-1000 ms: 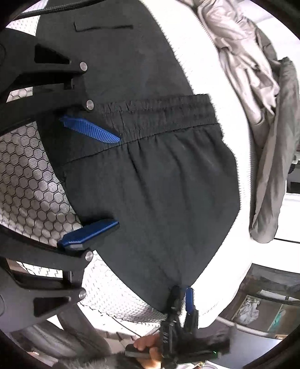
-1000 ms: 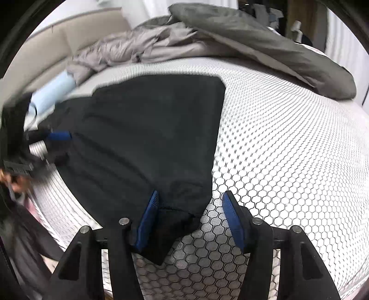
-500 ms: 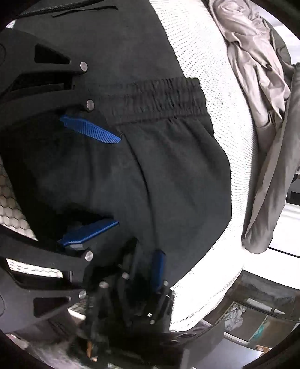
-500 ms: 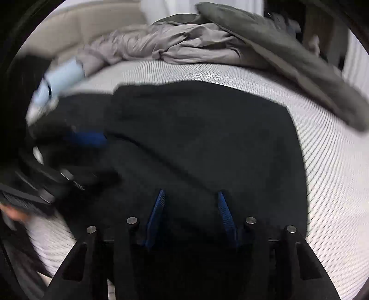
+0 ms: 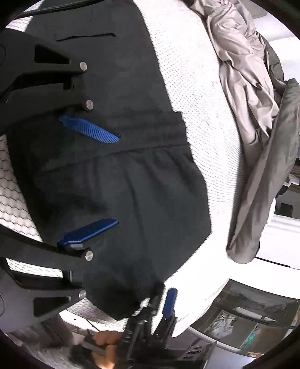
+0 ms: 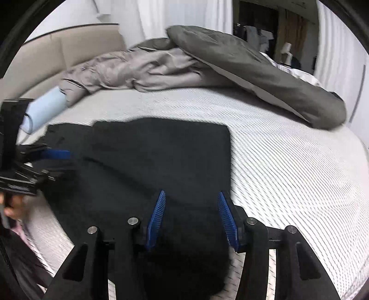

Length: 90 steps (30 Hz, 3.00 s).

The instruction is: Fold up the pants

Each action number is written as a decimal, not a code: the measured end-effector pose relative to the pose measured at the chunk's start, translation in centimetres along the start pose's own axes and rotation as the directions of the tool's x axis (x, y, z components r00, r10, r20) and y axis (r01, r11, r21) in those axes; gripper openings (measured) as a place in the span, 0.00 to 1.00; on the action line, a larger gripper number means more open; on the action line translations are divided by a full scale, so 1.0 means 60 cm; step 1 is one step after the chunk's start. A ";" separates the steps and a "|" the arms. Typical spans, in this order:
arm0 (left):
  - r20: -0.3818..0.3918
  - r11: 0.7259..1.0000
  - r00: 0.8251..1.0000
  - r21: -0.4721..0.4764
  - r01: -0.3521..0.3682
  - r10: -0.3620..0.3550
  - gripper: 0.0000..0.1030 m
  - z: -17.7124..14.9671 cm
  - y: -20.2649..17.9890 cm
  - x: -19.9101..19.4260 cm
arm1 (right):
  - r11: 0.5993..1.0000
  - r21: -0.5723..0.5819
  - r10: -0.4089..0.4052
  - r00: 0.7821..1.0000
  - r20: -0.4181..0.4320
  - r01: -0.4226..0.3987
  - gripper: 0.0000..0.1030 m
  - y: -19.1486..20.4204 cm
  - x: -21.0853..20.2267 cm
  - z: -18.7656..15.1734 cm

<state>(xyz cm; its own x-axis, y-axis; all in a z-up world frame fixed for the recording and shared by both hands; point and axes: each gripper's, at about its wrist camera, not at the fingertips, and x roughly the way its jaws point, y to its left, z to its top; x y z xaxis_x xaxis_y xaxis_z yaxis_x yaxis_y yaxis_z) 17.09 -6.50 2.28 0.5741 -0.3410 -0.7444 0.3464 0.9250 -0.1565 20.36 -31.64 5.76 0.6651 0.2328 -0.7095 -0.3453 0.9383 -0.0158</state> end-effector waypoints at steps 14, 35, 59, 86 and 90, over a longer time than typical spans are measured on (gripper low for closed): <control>-0.096 0.996 0.994 0.070 -0.054 0.060 0.65 0.019 0.020 0.084 | 0.982 -0.167 -0.115 0.974 -0.193 0.083 0.61 0.026 0.101 -0.002; -0.100 0.996 0.991 0.031 -0.081 0.084 0.63 0.071 0.026 0.119 | 0.981 0.093 0.185 0.973 -0.140 -0.173 0.52 0.048 0.128 0.078; -0.093 1.000 0.996 -0.006 -0.005 0.004 0.15 0.085 0.026 0.113 | 1.000 0.010 0.022 0.988 -0.153 -0.020 0.55 0.079 0.141 0.102; -0.101 0.981 0.990 -0.174 0.082 -0.101 0.05 0.100 0.069 0.160 | 0.997 -0.073 -0.040 0.984 -0.174 0.028 0.56 0.127 0.201 0.104; -0.100 0.976 0.985 -0.181 0.120 -0.140 0.02 0.095 0.078 0.169 | 0.972 -0.185 -0.180 0.966 -0.184 0.146 0.66 0.121 0.225 0.089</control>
<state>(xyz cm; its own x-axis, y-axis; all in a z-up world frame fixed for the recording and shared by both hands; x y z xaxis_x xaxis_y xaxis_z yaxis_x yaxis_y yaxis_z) 28.77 -6.61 -2.30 0.4432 -0.4485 -0.7762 0.2727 0.8923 -0.3598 30.39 -20.30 -0.17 0.5833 0.0087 -0.8122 -0.3607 0.8987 -0.2495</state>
